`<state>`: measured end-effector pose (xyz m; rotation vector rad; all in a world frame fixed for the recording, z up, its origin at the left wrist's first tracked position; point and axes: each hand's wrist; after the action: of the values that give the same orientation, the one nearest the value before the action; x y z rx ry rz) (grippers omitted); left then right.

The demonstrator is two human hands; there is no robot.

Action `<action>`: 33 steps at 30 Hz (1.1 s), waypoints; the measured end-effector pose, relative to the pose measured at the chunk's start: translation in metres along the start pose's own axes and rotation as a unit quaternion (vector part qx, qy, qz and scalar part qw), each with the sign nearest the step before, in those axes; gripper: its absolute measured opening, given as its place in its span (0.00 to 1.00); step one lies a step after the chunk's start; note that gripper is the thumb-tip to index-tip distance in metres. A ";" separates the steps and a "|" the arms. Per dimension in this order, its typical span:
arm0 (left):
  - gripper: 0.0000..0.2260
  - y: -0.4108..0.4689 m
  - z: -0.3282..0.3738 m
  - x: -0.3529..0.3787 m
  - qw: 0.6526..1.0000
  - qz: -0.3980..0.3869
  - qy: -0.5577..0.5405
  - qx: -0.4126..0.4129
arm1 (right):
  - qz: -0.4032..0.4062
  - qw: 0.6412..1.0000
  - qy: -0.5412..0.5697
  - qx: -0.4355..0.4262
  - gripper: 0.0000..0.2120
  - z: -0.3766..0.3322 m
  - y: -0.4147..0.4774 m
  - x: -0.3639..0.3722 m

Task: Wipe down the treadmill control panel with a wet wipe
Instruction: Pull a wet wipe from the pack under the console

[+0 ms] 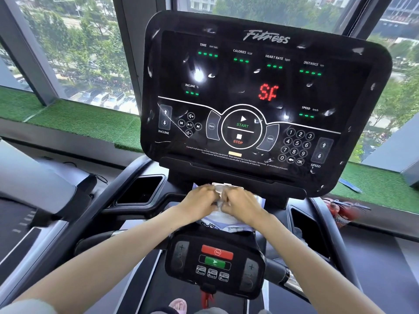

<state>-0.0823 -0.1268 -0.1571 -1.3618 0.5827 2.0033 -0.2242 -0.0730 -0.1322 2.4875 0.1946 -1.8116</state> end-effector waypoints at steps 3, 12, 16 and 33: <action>0.06 -0.001 0.000 -0.002 1.000 -0.020 0.020 -0.007 | 0.042 0.992 0.111 0.046 0.03 0.006 -0.003 -0.010; 0.19 0.004 0.032 -0.016 0.990 -0.007 0.106 -0.092 | 0.101 0.953 0.274 0.079 0.04 0.007 -0.008 -0.013; 0.11 0.005 0.027 -0.019 0.989 0.045 -0.094 -0.108 | 0.103 0.967 0.218 0.078 0.08 0.014 -0.024 -0.013; 0.13 -0.004 0.029 -0.081 0.795 0.127 -0.572 -0.159 | 0.018 0.989 0.018 0.143 0.12 0.007 -0.016 0.008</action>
<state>-0.0769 -0.1251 -0.0707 0.0033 -0.1730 2.7295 -0.2309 -0.0578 -0.1413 2.6910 -0.1182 -1.9002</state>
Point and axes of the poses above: each hand's wrist, its own y-axis towards the middle knuckle, its own x-axis out of the palm, z = x × y, and after that the axes turned 1 degree about -x, right-handed
